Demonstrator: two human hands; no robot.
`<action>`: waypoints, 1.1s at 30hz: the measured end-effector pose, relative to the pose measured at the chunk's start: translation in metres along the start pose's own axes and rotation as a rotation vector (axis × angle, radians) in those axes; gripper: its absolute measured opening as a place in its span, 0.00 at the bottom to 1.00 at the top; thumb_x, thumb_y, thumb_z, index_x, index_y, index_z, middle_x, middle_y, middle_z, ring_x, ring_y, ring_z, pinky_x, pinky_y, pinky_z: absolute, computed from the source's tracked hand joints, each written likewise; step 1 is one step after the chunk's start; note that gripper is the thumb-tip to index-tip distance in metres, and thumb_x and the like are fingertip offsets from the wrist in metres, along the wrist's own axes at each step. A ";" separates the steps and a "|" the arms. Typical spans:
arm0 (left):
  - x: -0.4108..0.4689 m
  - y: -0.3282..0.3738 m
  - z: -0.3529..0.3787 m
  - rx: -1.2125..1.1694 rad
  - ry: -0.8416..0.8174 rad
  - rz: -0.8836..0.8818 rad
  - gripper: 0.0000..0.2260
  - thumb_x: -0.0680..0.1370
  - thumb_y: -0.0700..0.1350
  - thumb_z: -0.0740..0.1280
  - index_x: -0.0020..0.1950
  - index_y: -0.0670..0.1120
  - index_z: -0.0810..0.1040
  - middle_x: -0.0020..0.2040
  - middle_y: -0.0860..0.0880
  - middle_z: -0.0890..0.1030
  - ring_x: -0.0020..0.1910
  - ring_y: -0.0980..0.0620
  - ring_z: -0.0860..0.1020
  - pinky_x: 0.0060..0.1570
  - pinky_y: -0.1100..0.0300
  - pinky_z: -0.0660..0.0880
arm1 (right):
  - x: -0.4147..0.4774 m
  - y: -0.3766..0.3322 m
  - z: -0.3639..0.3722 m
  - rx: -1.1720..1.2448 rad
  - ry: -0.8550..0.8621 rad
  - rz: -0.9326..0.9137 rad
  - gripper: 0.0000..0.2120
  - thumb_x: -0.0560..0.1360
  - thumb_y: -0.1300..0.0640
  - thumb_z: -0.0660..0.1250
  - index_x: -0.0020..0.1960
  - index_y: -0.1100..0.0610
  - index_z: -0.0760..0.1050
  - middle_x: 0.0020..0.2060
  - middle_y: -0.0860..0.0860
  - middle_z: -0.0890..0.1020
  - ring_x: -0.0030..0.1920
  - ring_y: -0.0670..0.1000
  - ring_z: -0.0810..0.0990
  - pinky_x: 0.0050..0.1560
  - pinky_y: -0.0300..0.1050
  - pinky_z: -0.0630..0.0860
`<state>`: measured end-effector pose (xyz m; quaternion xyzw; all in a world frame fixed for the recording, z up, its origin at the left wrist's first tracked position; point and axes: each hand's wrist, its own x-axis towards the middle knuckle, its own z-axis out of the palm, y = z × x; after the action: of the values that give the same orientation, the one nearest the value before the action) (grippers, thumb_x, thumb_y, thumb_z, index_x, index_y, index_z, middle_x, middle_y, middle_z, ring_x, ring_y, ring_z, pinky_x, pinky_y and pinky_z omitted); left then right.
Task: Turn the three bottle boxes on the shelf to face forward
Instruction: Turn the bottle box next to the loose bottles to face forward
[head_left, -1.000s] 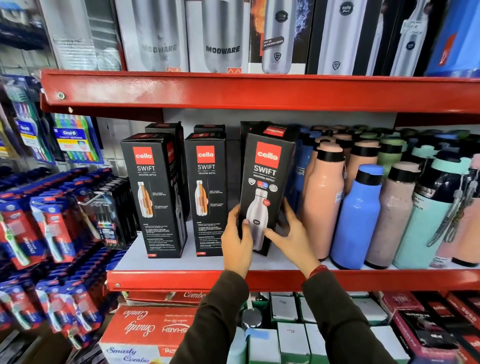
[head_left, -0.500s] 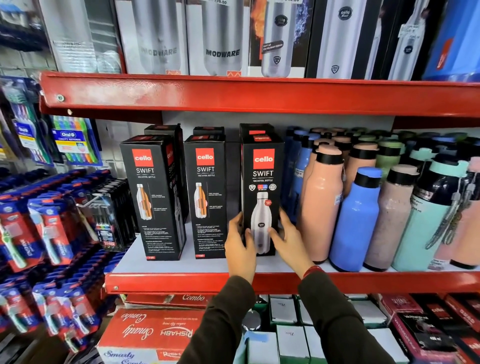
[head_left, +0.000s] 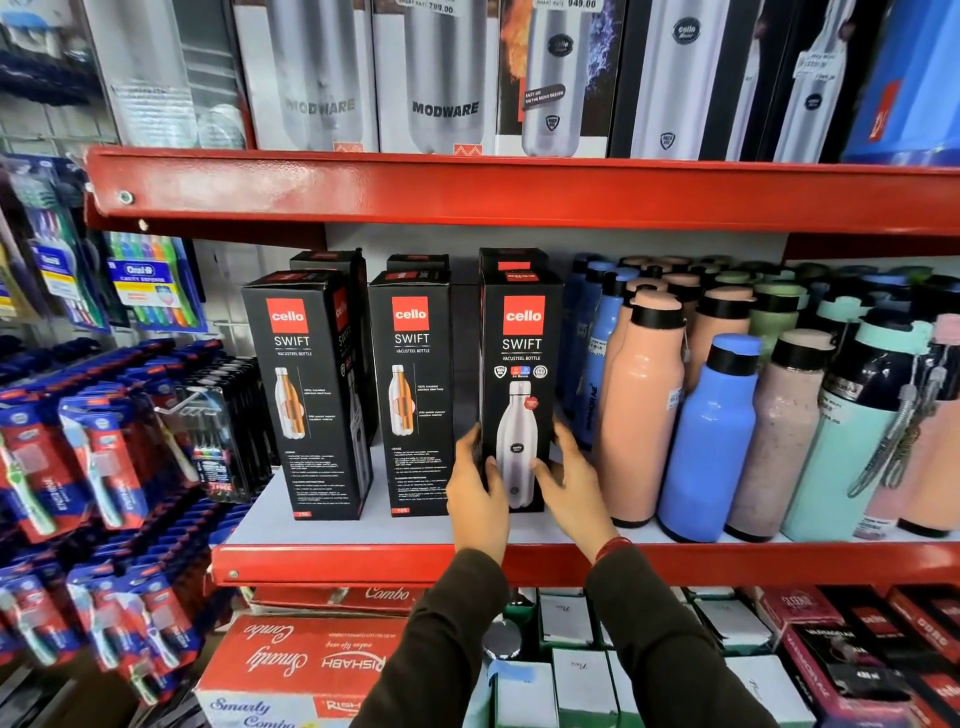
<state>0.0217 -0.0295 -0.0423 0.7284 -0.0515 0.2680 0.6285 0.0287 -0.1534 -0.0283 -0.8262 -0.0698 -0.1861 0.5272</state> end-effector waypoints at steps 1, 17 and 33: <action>0.000 -0.001 0.000 0.014 -0.005 0.006 0.20 0.82 0.38 0.60 0.73 0.49 0.67 0.66 0.54 0.77 0.64 0.59 0.75 0.62 0.72 0.69 | 0.000 0.001 0.001 0.005 0.025 0.002 0.31 0.78 0.63 0.64 0.76 0.49 0.57 0.71 0.51 0.71 0.71 0.50 0.70 0.71 0.49 0.68; -0.015 0.019 -0.046 0.127 0.074 0.341 0.18 0.82 0.39 0.60 0.72 0.50 0.70 0.66 0.54 0.74 0.68 0.54 0.72 0.69 0.56 0.70 | -0.034 -0.033 0.021 0.042 0.473 -0.203 0.12 0.72 0.63 0.71 0.53 0.52 0.77 0.49 0.50 0.76 0.46 0.40 0.74 0.47 0.25 0.69; 0.043 -0.005 -0.113 0.141 -0.056 -0.079 0.20 0.84 0.41 0.56 0.76 0.43 0.65 0.72 0.42 0.73 0.72 0.45 0.72 0.62 0.66 0.65 | -0.022 -0.081 0.089 0.035 -0.133 0.039 0.25 0.81 0.66 0.53 0.77 0.57 0.55 0.72 0.54 0.68 0.71 0.49 0.67 0.65 0.34 0.60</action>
<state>0.0230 0.0892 -0.0196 0.7793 -0.0214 0.2258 0.5842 0.0042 -0.0365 -0.0021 -0.8286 -0.0916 -0.1193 0.5392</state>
